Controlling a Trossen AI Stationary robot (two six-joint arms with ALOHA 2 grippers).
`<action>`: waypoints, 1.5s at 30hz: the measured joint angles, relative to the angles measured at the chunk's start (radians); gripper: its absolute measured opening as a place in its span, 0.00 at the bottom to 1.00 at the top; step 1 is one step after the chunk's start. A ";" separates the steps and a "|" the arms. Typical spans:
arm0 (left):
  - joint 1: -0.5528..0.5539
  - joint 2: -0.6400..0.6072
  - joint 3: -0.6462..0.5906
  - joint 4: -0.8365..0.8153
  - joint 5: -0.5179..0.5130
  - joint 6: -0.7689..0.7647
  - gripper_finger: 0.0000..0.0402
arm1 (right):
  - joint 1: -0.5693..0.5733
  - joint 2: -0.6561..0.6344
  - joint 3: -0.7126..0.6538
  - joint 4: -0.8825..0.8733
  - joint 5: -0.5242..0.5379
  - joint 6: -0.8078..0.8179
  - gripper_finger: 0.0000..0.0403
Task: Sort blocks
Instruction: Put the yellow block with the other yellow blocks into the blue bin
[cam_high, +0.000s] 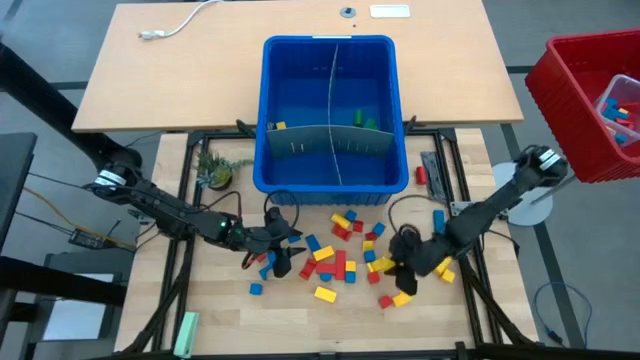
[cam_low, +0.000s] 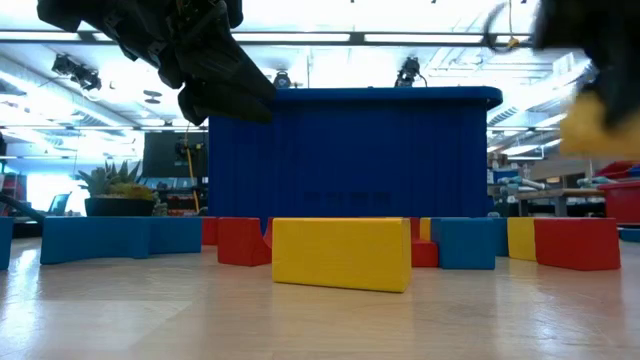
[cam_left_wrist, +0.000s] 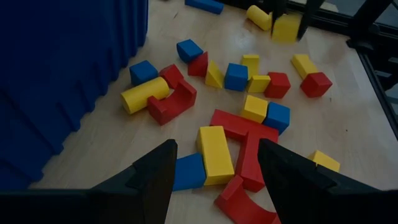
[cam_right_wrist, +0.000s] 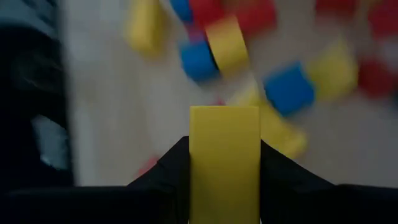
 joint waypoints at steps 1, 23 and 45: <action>0.000 0.000 0.000 0.000 0.000 0.000 0.58 | -0.018 -0.026 0.017 0.003 0.013 -0.037 0.29; 0.000 0.000 0.000 0.022 -0.006 -0.002 0.58 | -0.697 0.076 0.353 0.495 0.068 -0.778 0.29; 0.000 0.000 0.001 0.053 -0.011 -0.002 0.58 | -1.131 0.633 0.793 0.628 -0.113 -0.775 0.43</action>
